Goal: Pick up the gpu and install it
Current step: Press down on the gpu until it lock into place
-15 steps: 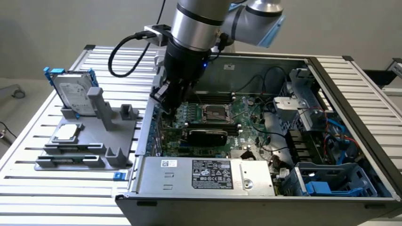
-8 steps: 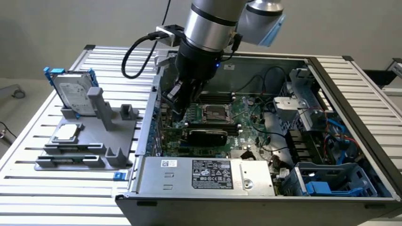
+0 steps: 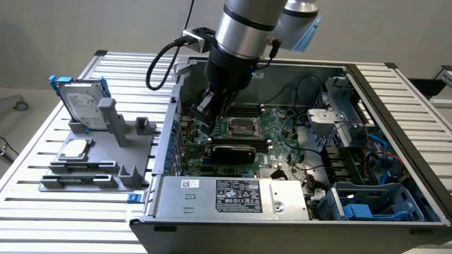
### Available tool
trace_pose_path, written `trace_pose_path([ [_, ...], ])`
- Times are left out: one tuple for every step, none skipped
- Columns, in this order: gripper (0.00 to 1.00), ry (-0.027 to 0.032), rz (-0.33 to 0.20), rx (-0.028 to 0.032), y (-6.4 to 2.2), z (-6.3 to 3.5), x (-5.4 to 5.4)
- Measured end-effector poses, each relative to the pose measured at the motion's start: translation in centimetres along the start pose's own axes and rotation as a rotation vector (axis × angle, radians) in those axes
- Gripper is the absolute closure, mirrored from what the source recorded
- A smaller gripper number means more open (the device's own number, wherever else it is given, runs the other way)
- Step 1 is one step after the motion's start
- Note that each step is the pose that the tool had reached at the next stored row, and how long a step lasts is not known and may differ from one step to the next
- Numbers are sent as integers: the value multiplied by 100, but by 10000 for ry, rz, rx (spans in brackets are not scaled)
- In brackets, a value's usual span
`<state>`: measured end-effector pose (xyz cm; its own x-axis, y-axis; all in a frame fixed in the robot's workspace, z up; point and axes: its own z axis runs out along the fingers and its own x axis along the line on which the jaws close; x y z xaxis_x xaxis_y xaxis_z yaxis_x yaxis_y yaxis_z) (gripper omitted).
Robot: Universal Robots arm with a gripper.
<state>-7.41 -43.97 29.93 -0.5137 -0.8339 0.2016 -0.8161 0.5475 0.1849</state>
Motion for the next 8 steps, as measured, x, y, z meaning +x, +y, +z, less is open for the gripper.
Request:
trace_pose_path([
  [89, -33, -31, 5, -8, -2, -5],
  [89, -61, -63, 18, -14, -4, -9],
  [89, -73, -82, 23, -15, -4, -9],
  [89, -69, -85, 17, -18, -5, -10],
  [89, -69, -86, 14, -18, -5, -10],
  [89, -68, -85, 14, -18, -5, -10],
  [89, -68, -84, 13, -18, -5, -10],
  [89, -68, -84, 14, -18, -5, -10],
])
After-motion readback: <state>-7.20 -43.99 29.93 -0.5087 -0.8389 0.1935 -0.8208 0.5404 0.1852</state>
